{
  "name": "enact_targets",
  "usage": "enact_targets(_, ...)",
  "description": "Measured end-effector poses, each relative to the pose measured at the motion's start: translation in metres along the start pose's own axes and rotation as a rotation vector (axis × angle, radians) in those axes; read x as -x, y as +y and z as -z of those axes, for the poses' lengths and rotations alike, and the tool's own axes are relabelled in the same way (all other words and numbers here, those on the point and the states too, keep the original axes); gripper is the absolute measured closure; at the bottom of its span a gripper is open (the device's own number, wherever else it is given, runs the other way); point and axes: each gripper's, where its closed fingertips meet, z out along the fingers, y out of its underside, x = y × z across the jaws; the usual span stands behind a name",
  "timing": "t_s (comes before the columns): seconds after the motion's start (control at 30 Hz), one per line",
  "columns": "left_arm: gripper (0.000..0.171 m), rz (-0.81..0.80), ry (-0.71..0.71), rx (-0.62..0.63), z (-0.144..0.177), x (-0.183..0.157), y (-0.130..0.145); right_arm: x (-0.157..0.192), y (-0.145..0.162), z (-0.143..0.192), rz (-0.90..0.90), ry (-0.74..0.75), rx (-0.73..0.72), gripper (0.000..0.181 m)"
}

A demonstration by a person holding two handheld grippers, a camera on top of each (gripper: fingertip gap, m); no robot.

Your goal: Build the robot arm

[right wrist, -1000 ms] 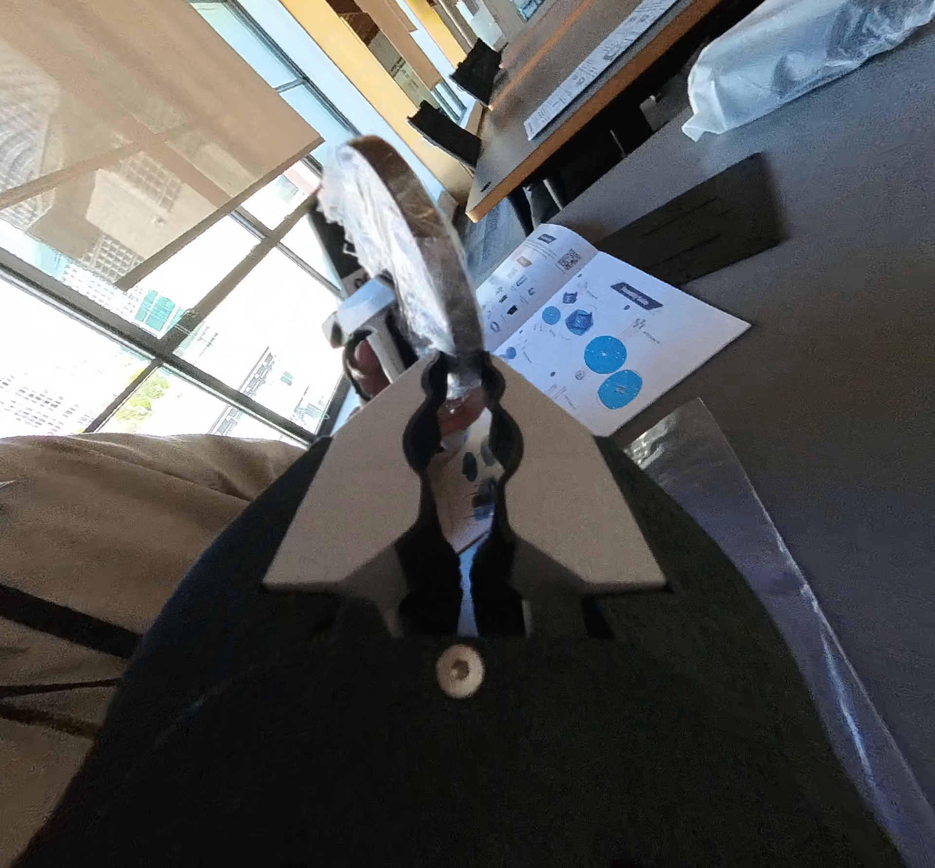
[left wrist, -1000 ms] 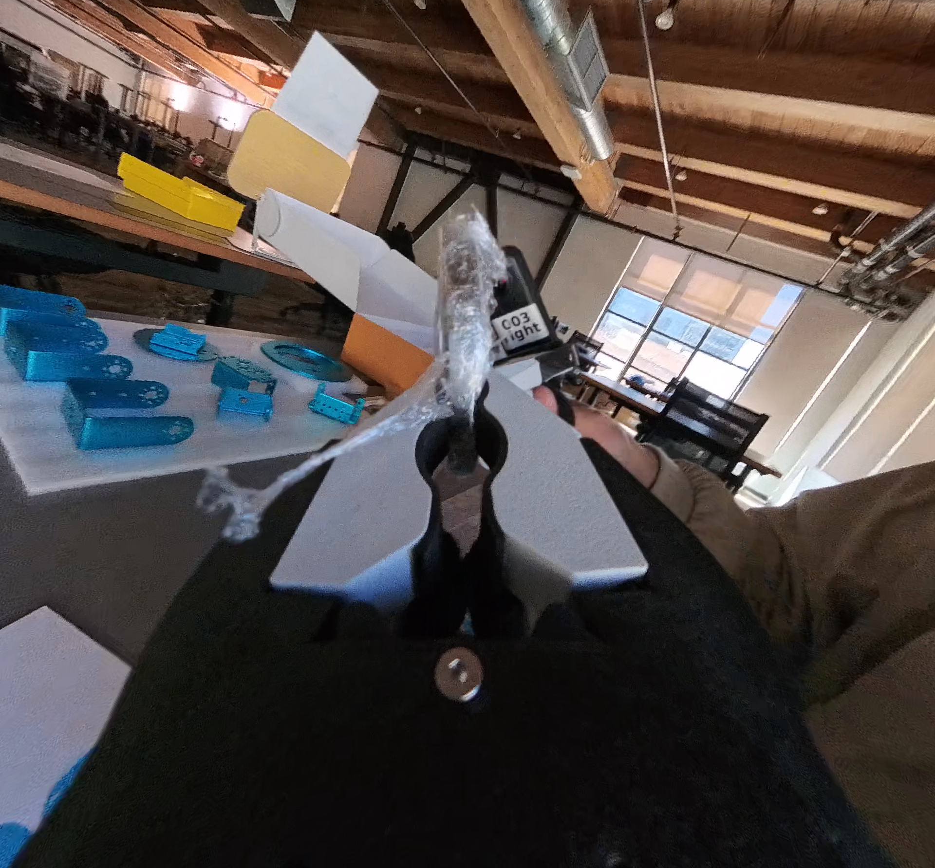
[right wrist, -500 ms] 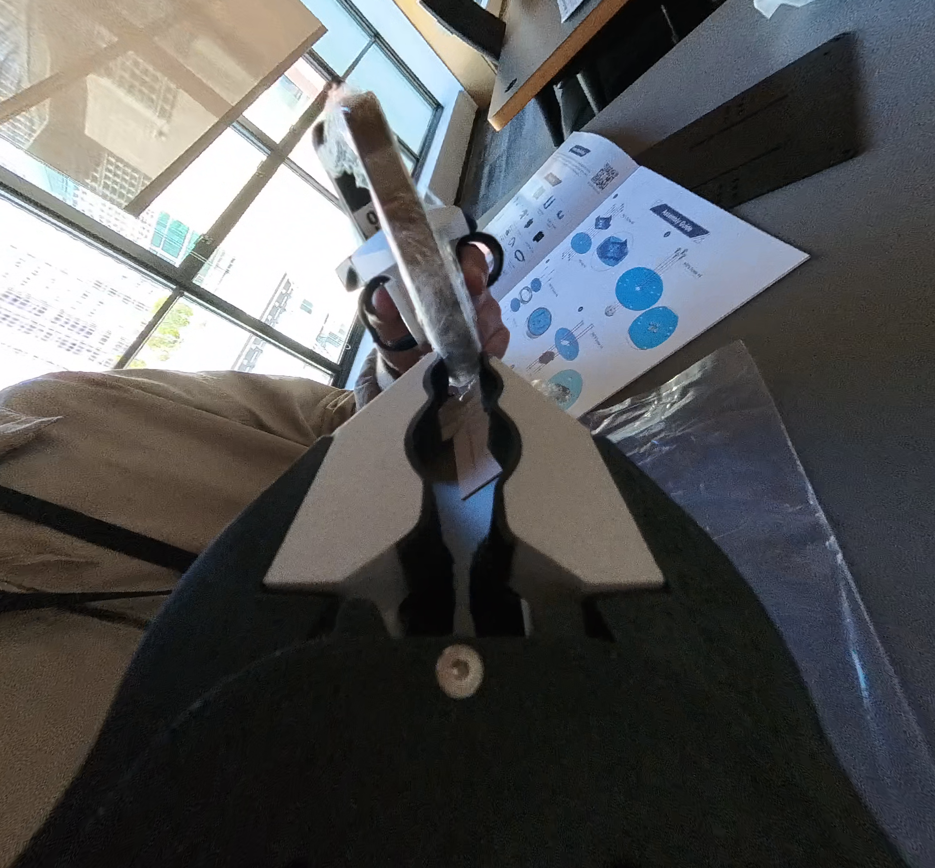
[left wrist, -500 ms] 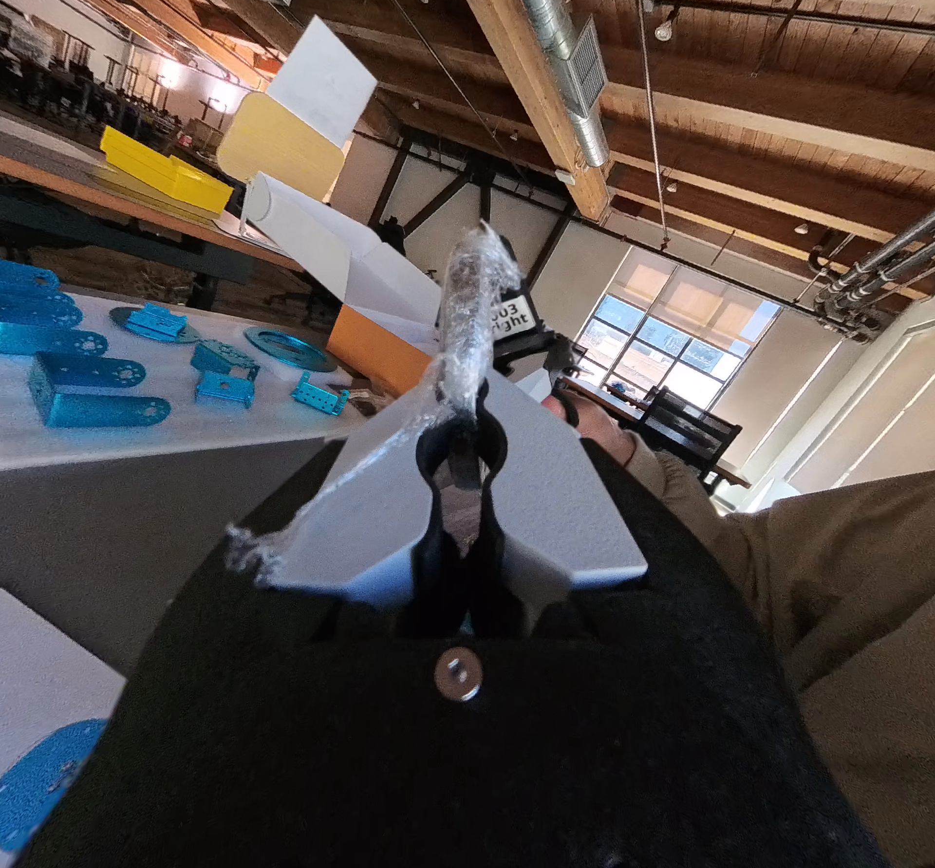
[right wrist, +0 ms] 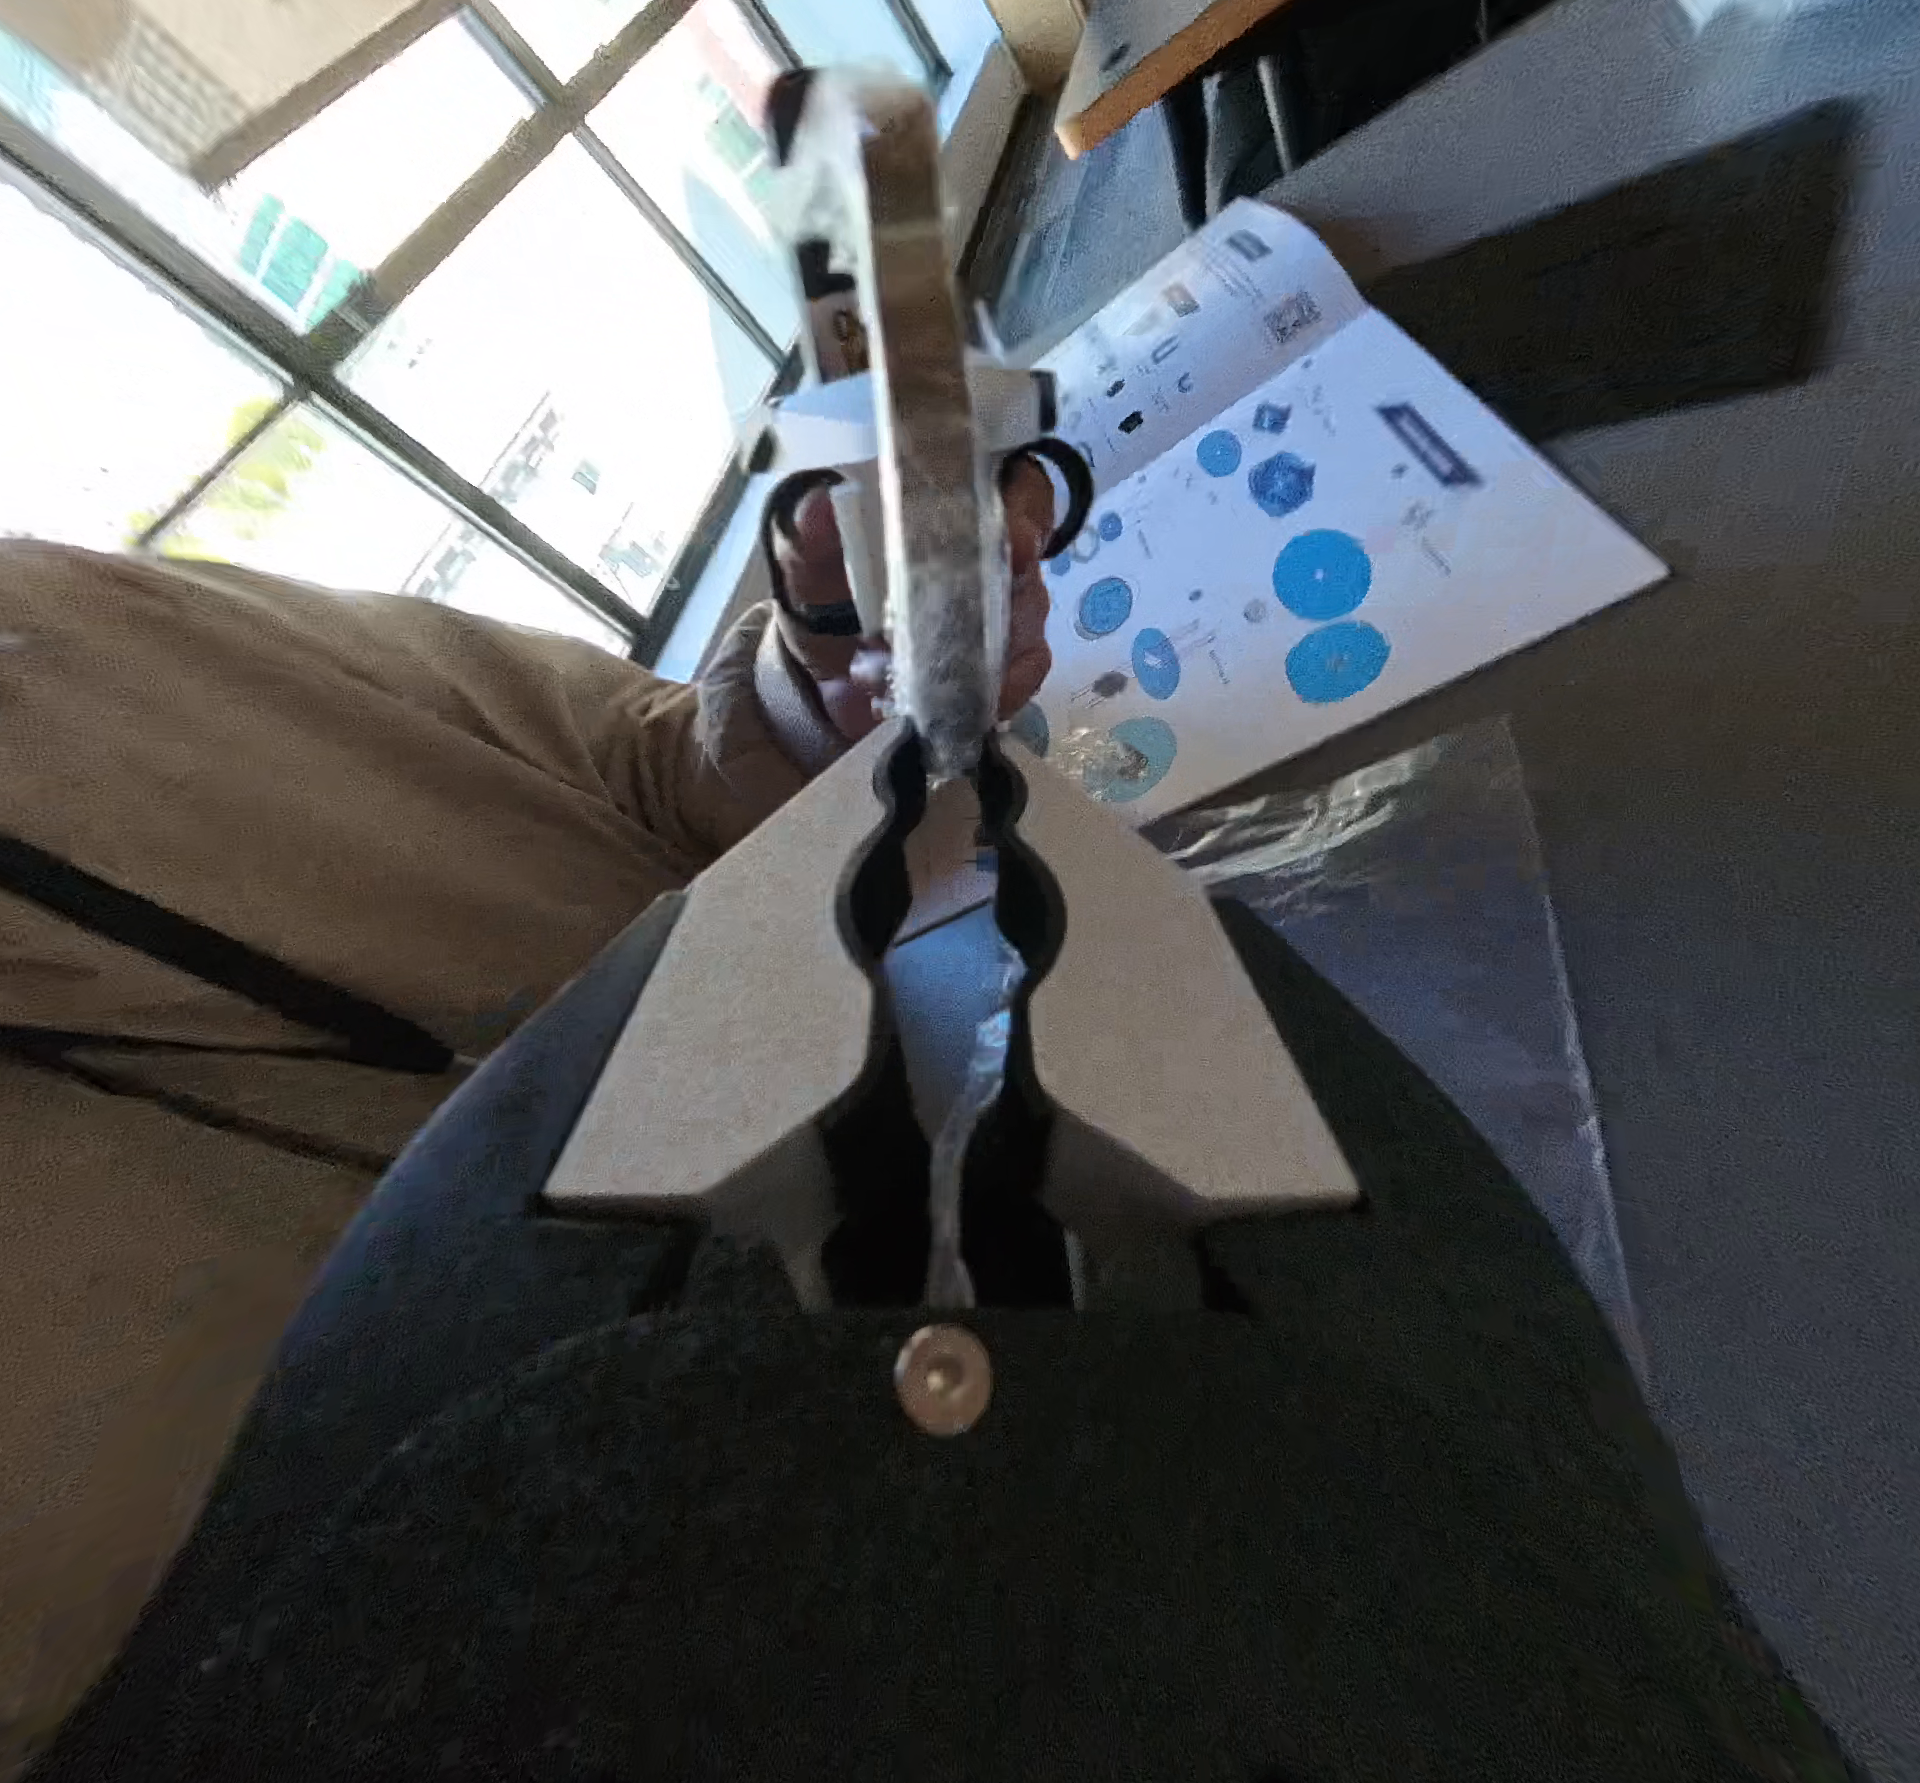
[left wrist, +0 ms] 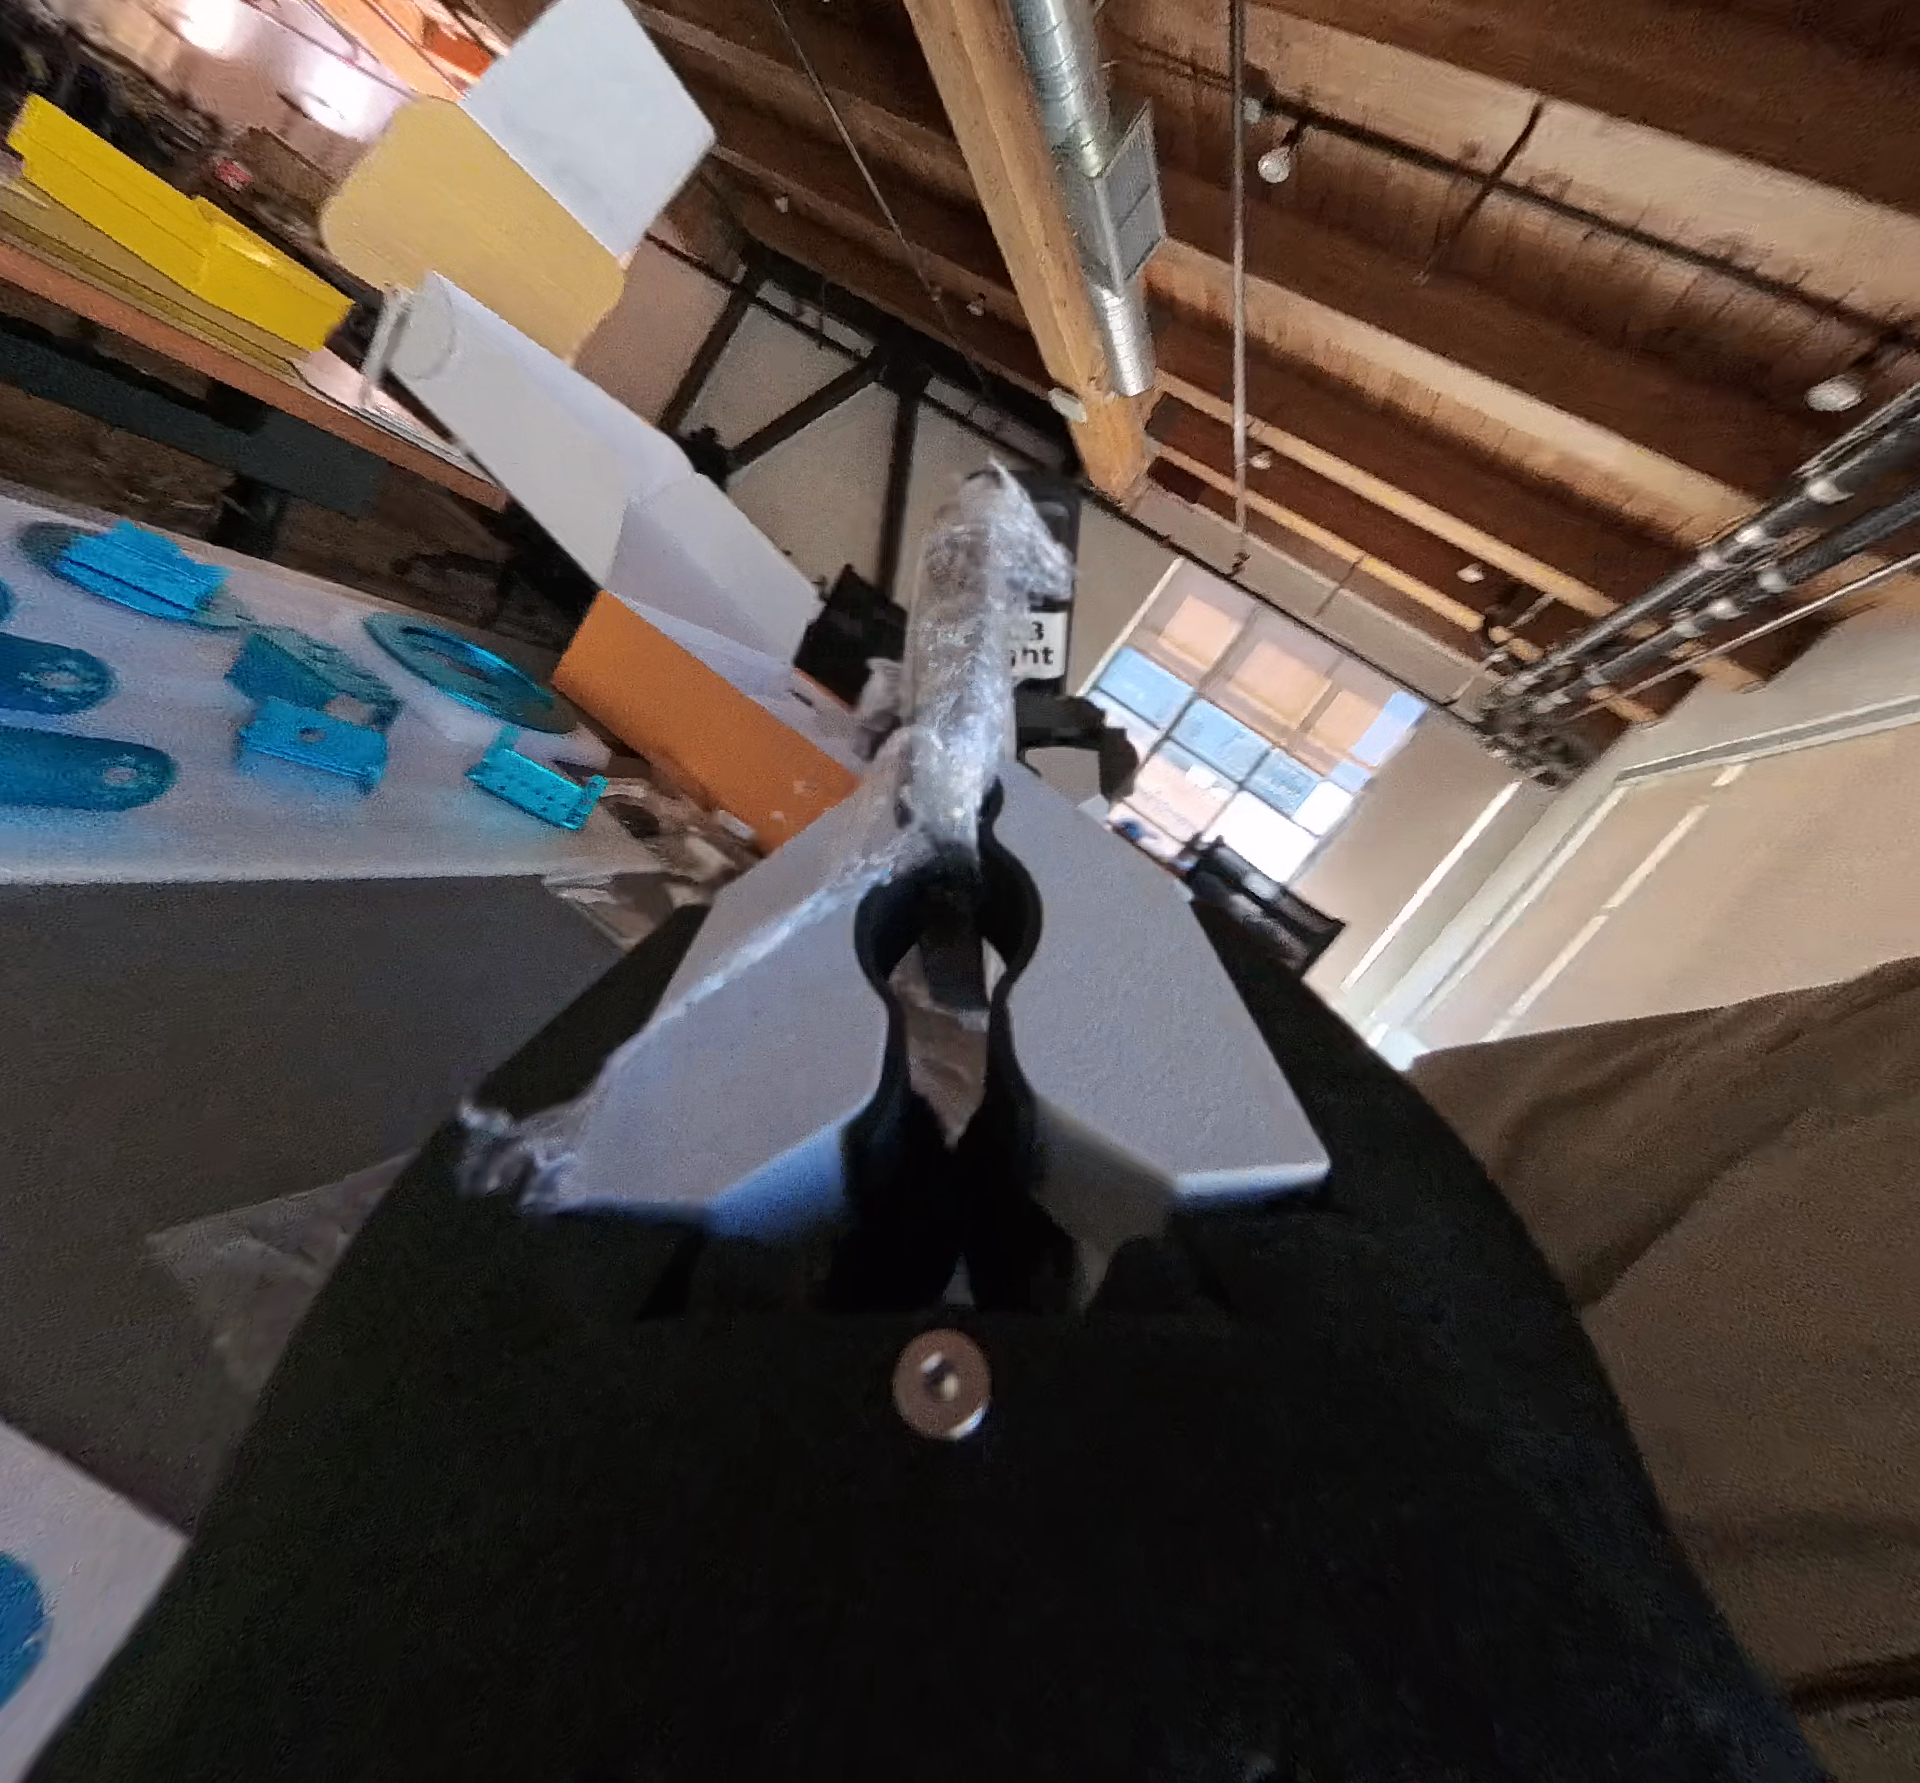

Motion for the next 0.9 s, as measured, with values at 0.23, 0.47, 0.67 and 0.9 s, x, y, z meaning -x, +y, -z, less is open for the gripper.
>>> enact_targets(0.23, 0.17, 0.195, 0.108, -0.006, 0.0, -0.001, 0.003, 0.004, 0.005, 0.006, 0.207, 0.02, 0.004, 0.181)
enact_targets(0.47, 0.17, 0.237, 0.102, -0.023, 0.005, 0.004, 0.002, -0.024, -0.022, 0.024, 0.079, 0.24, -0.128, 0.181)
enact_targets(0.67, 0.17, 0.221, 0.108, -0.047, 0.009, 0.0, -0.001, -0.009, -0.031, 0.025, 0.02, 0.153, -0.171, 0.181)
enact_targets(0.9, 0.17, 0.128, -0.017, -0.108, 0.015, 0.014, -0.014, -0.017, -0.026, 0.018, 0.184, 0.276, -0.226, 0.143)
